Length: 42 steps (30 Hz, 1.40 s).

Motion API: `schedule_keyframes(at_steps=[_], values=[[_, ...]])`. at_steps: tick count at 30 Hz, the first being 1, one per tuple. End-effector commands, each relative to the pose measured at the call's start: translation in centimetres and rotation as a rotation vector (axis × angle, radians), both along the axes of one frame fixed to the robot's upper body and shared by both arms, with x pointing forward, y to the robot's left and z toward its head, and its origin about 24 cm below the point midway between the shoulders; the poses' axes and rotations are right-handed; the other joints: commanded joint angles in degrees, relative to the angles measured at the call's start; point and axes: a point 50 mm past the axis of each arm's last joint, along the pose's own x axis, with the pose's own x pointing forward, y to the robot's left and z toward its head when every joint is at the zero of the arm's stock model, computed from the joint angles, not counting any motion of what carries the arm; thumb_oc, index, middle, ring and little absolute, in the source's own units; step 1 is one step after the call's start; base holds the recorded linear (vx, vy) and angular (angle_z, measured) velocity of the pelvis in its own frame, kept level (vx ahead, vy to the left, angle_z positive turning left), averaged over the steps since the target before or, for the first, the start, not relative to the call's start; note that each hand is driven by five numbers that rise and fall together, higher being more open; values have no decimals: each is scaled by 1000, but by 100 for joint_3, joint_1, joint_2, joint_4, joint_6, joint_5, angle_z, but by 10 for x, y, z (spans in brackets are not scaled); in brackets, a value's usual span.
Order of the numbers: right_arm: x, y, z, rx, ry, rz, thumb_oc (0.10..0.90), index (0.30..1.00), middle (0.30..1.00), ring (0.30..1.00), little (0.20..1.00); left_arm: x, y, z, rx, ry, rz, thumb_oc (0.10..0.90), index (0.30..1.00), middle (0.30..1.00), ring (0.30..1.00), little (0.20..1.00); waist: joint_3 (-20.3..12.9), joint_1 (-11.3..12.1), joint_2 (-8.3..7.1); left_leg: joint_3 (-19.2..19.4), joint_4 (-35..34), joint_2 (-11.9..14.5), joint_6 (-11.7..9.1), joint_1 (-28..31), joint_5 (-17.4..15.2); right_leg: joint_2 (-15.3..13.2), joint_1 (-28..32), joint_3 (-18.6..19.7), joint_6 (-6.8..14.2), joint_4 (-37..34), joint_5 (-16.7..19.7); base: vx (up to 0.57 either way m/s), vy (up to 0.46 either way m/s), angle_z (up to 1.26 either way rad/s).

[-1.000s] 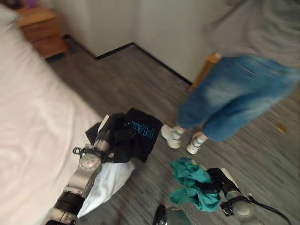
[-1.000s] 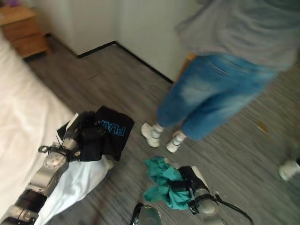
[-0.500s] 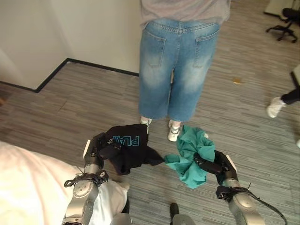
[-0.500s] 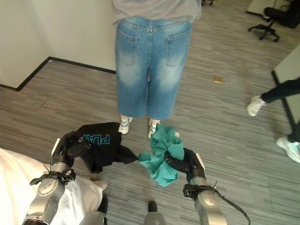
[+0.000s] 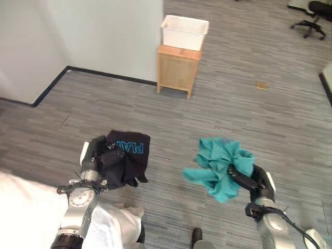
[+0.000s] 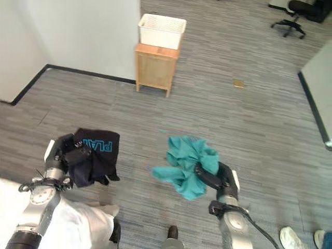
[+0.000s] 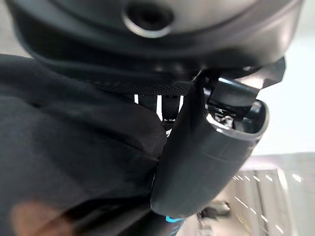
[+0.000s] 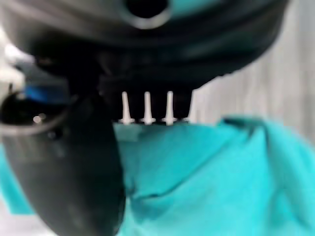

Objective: Pick up bed clothes into laundry basket.

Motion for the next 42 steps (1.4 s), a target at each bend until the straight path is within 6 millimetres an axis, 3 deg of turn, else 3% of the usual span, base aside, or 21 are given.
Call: schedule_keyframes(at_steps=[1, 4, 8, 15, 18, 20, 21, 22, 25, 26, 27, 29, 31, 32, 33, 34, 35, 36, 37, 41, 42], values=[[45, 11, 95, -165, -441, 124, 400, 300, 300, 300, 300, 23, -12, 92, 53, -426, -56, 400, 300, 300, 300, 300, -518, 107, 176, 680, 269, 311, -97, 101, -463, 33, -119, -561, 96, 518, -384, 9, 25, -6], [60, 26, 123, -197, -562, 164, 400, 300, 300, 300, 300, 25, -19, 108, 57, -491, -80, 400, 300, 300, 300, 300, -556, 195, 197, 757, 289, 254, -36, 148, -531, -26, -118, -607, 148, 523, -324, 20, 39, -9], [65, 43, 133, -152, -624, 219, 400, 300, 300, 300, 300, 23, -22, 111, 48, -510, -91, 400, 300, 300, 300, 300, -555, 250, 186, 782, 297, 197, 7, 176, -570, -94, -95, -621, 174, 571, -305, 38, 35, -5], [68, 70, 123, -91, -589, 352, 400, 300, 300, 300, 300, 16, -15, 84, -20, -410, -80, 400, 300, 300, 300, 300, -496, 310, 132, 774, 415, 90, 113, 147, -704, -202, -204, -493, 217, 821, -326, 48, 51, -2], [64, 84, 108, -52, -537, 390, 400, 300, 300, 300, 300, 14, -25, 58, -113, -312, -114, 400, 300, 300, 300, 300, -189, 236, 139, 746, 408, -73, 429, 330, -880, -423, -929, -46, 445, 2763, 108, 29, 153, -16], [61, 87, 100, -40, -507, 406, 400, 300, 300, 300, 300, 15, -28, 54, -126, -296, -127, 400, 300, 300, 300, 300, -118, 163, 176, 691, 382, -22, 434, 412, -891, -296, -1212, 97, 417, 2965, 156, 184, 28, -20], [55, 89, 89, -30, -457, 429, 400, 300, 300, 300, 300, 15, -32, 52, -134, -286, -148, 400, 300, 300, 300, 300, -96, 42, 122, 700, 237, 13, 343, 673, -978, -271, -1546, 209, 390, 2809, 110, 403, -98, -34], [53, 87, 84, -22, -437, 423, 400, 300, 300, 300, 300, 17, -39, 55, -138, -295, -181, 400, 300, 300, 300, 300, -84, 20, 92, 715, 201, 67, 259, 735, -1022, -436, -1682, 113, 362, 2462, 159, 421, -186, -27], [50, 76, 82, -69, -411, 391, 400, 300, 300, 300, 300, 21, -47, 63, -105, -317, -224, 400, 300, 300, 300, 300, -59, 3, -26, 628, 177, 270, -64, 884, -1167, -948, -1772, -138, 428, 1255, 382, 324, -260, 13], [50, 75, 82, -70, -411, 389, 400, 300, 300, 300, 300, 21, -47, 63, -104, -317, -225, 400, 300, 300, 300, 300, -53, -4, -4, 613, 184, 298, -72, 890, -1178, -924, -1709, -185, 427, 1187, 405, 391, -309, 13], [50, 73, 85, -86, -420, 377, 400, 300, 300, 300, 300, 22, -48, 63, -97, -313, -228, 400, 300, 300, 300, 300, -50, -44, -73, 557, 197, 444, -231, 1076, -1296, -1014, -1718, -247, 523, 770, 657, 251, -188, 15], [52, 76, 88, -74, -436, 386, 400, 300, 300, 300, 300, 23, -51, 61, -87, -301, -248, 400, 300, 300, 300, 300, -117, -66, -124, 586, 332, 578, -362, 1292, -1459, -1002, -1655, -504, 523, 769, 736, 361, -288, 17], [54, 78, 88, -61, -444, 392, 400, 300, 300, 300, 300, 24, -53, 60, -81, -298, -253, 400, 300, 300, 300, 300, -146, -85, -104, 487, 541, 697, -382, 1323, -1470, -935, -1633, -480, 523, 946, 636, 365, -224, 29], [56, 79, 89, -49, -448, 399, 400, 300, 300, 300, 300, 25, -63, 58, -104, -291, -287, 400, 300, 300, 300, 300, -185, -227, 25, 299, 1143, 1014, -431, 1236, -1156, -672, -1642, -320, 355, 1312, 290, 462, -319, 52], [58, 82, 89, -37, -445, 417, 400, 300, 300, 300, 300, 26, -63, 55, -125, -281, -284, 400, 300, 300, 300, 300, -192, -220, 68, 179, 1838, 1127, -461, 1006, -652, -499, -1499, -391, 180, 1339, 133, 457, -481, 51], [61, 84, 87, -33, -435, 434, 400, 300, 300, 300, 300, 27, -64, 53, -145, -271, -282, 400, 300, 300, 300, 300, -186, -211, 38, 160, 2744, 1354, -423, 653, 48, -315, -1278, -487, -71, 1230, 9, 232, -379, 32], [61, 84, 87, -33, -437, 434, 400, 300, 300, 300, 300, 27, -64, 53, -144, -272, -282, 400, 300, 300, 300, 300, -199, -246, 37, 112, 2759, 1359, -434, 595, 75, -315, -1277, -529, -92, 1194, 36, 350, -614, 32], [63, 87, 90, -57, -428, 478, 400, 300, 300, 300, 300, 28, -71, 57, -180, -283, -318, 400, 300, 300, 300, 300, 8, -18, -141, 136, 4130, 1302, -358, -220, 198, -66, -725, -661, -424, 868, -272, 306, -507, 31], [63, 89, 90, -65, -422, 508, 400, 300, 300, 300, 300, 29, -72, 59, -183, -293, -316, 400, 300, 300, 300, 300, 103, 93, -212, 36, 4419, 1095, -375, -534, 54, -30, -531, -709, -474, 701, -326, 448, -619, 3], [64, 89, 91, -70, -404, 532, 400, 300, 300, 300, 300, 31, -76, 67, -196, -316, -332, 400, 300, 300, 300, 300, 182, 341, -222, 379, 4212, 1075, -484, -1299, 55, 108, 41, -777, -386, 279, -444, 353, -209, -8], [65, 90, 93, -59, -417, 535, 400, 300, 300, 300, 300, 33, -76, 68, -195, -319, -336, 400, 300, 300, 300, 300, 169, 395, -169, 493, 3791, 1107, -510, -1465, 83, 169, 181, -803, -352, 158, -494, 512, -29, -3]])
